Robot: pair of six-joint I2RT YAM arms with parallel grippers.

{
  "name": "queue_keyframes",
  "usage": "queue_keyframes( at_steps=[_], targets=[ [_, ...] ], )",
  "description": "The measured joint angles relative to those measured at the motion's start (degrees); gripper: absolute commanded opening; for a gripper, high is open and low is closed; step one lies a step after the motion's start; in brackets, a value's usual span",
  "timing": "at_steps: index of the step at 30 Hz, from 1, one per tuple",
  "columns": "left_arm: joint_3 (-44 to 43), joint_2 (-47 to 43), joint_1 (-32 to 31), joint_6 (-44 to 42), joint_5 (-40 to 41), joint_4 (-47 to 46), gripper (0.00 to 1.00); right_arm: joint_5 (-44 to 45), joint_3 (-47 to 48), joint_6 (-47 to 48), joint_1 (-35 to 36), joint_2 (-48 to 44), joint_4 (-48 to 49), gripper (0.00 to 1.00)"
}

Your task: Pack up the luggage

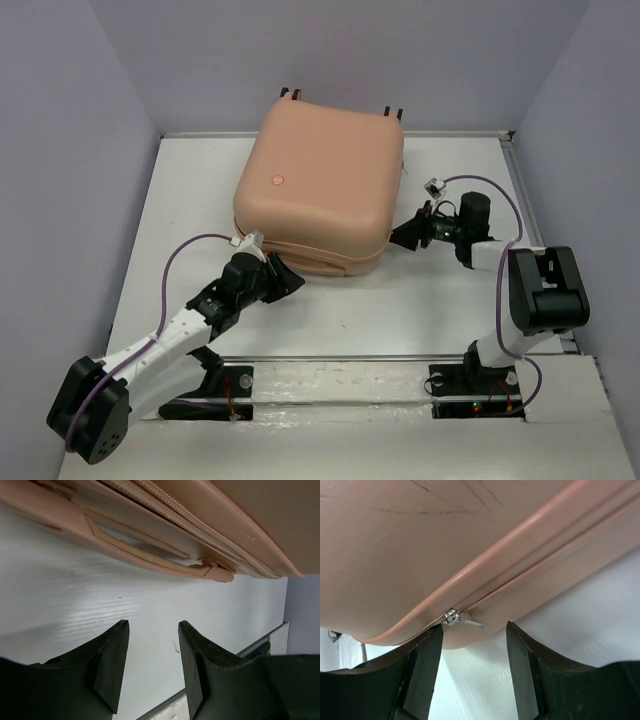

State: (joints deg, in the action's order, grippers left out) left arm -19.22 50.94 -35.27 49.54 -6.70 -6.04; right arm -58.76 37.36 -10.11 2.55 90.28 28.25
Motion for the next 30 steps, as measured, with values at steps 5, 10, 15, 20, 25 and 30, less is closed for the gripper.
queue_keyframes(
  at_steps=[5, 10, 15, 20, 25, 30],
  targets=[
    [-0.02, 0.0, 0.0, -0.76, 2.03, -1.01, 0.55, -7.89, 1.11, -6.38, 0.0, 4.66, 11.58, 0.41],
    [-0.04, -0.02, 0.0, -1.22, 3.04, -1.05, 0.55, -13.14, 2.08, -14.97, 0.09, 7.19, 25.79, 0.32],
    [-0.59, -0.15, 0.0, -1.51, 3.67, -1.16, 0.57, -15.34, 2.64, -22.84, -0.02, 11.63, 36.72, 0.48],
    [-1.57, -0.61, 0.0, -1.51, 3.43, -1.92, 0.6, -15.85, 1.49, -27.41, -0.13, 12.92, 42.93, 0.57],
    [-1.86, -2.54, 0.0, -1.68, 2.05, -1.9, 0.6, -15.87, 1.09, -25.42, -0.11, 12.48, 43.06, 0.58],
    [-1.95, -3.1, 0.0, -1.95, 0.17, -1.88, 0.6, -15.67, 1.05, -22.38, -0.11, 12.37, 41.27, 0.57]
  ],
)
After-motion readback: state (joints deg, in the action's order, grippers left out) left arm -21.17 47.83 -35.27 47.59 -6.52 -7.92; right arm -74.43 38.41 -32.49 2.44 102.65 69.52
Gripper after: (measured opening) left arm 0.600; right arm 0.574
